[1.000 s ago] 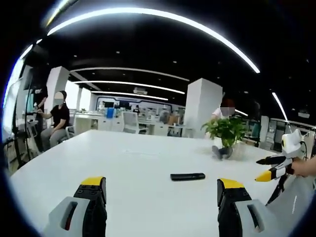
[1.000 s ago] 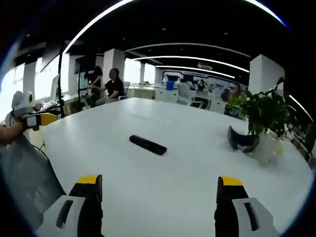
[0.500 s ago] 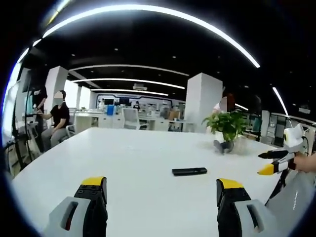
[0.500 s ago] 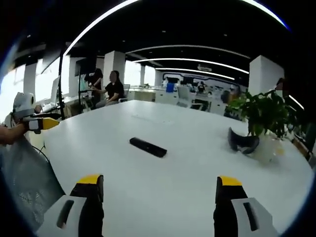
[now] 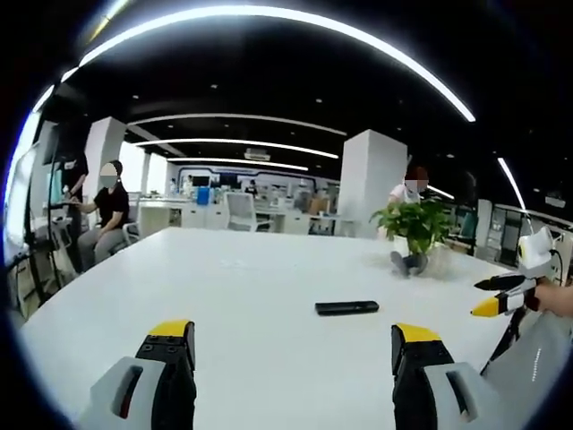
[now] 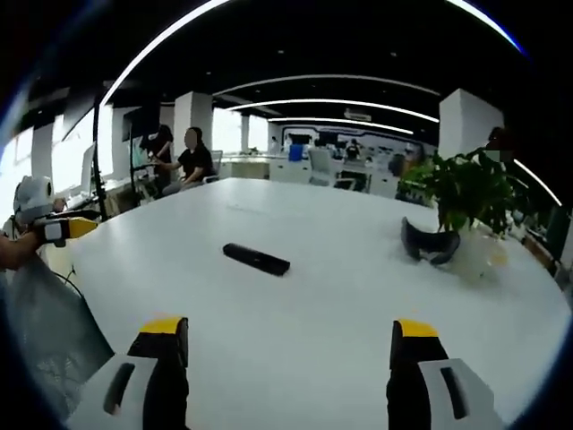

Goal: Press the specified remote control buttons in sequence, fully releasing each button before pressing the next.

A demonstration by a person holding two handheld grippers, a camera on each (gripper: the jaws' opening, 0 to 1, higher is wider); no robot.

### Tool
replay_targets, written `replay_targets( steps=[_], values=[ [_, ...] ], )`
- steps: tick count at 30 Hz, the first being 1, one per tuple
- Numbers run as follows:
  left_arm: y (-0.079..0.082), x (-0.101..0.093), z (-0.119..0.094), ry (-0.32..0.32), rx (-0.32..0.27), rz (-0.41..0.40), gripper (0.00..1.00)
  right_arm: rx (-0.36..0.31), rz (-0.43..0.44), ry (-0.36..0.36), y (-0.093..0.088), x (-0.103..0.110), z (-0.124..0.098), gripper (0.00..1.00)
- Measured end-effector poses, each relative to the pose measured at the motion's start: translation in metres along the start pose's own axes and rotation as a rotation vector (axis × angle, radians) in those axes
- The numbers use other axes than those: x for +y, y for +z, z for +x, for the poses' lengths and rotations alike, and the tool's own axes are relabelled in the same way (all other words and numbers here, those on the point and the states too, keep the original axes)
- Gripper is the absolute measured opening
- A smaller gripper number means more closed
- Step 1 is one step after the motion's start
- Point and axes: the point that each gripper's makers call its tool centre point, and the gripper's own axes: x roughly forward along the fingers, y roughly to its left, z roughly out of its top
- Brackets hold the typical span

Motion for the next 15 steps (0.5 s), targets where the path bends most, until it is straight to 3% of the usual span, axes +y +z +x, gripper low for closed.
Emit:
replay_targets(
  steps=[3, 12, 15],
  values=[
    [-0.004, 0.002, -0.003, 0.021, 0.031, 0.022, 0.9, -0.004, 0.009, -0.001, 0.0, -0.002, -0.001, 0.92],
    [-0.003, 0.002, -0.008, 0.032, 0.02, 0.017, 0.9, 0.028, -0.063, 0.027, -0.003, 0.006, 0.003, 0.91],
    [-0.009, 0.007, -0.008, 0.059, 0.049, 0.014, 0.9, 0.023, -0.032, 0.053, -0.004, 0.01, 0.003, 0.92]
  ],
)
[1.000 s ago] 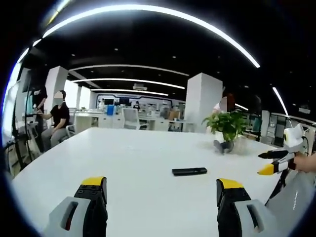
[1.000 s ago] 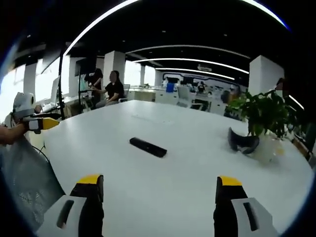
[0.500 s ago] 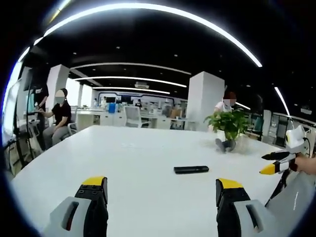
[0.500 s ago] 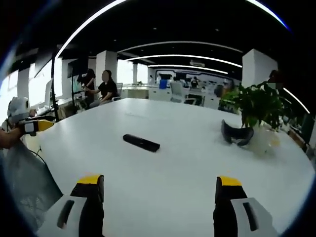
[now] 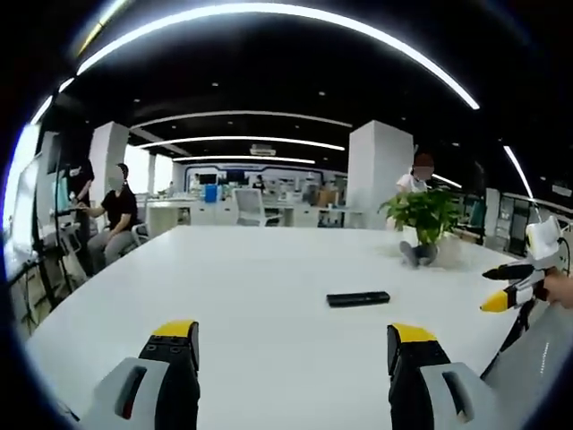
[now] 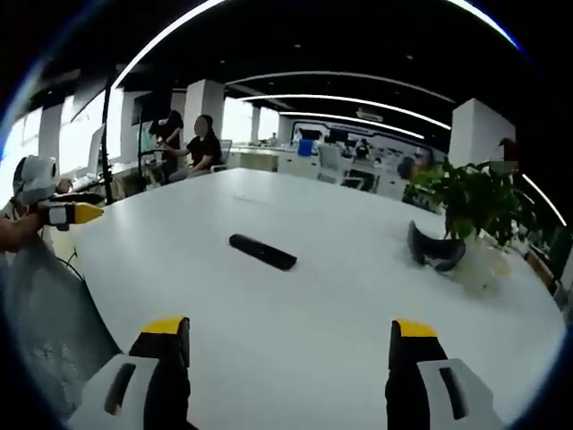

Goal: Press the specified remote control buttons in sequence, fully releasing each button before pressing the next.

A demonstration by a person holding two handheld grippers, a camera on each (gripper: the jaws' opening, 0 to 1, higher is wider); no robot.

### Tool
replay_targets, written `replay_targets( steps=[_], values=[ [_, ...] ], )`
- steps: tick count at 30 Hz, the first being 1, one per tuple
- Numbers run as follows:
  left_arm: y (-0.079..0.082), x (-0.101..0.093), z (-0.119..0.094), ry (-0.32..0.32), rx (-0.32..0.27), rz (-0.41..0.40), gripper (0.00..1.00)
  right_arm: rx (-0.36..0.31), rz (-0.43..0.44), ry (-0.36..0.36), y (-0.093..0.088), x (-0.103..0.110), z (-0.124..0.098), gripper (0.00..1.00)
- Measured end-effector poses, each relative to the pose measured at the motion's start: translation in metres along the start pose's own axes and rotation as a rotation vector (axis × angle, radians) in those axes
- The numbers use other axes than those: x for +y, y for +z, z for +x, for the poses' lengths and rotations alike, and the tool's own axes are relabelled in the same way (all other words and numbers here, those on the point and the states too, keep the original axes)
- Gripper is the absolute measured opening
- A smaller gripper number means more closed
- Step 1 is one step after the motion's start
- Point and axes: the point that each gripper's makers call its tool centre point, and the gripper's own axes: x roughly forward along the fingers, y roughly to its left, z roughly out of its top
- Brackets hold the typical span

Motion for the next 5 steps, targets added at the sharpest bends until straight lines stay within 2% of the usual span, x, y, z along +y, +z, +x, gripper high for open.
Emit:
replay_targets(
  steps=[2, 5],
  values=[
    [-0.0033, 0.0023, 0.0027, 0.007, 0.026, 0.018, 0.89, 0.033, 0.014, 0.001, -0.0065, -0.0018, 0.0019, 0.92],
    [0.0005, 0.0013, 0.004, -0.01, 0.007, 0.02, 0.89, 0.009, 0.014, 0.02, -0.0013, 0.0, 0.0041, 0.93]
  ],
)
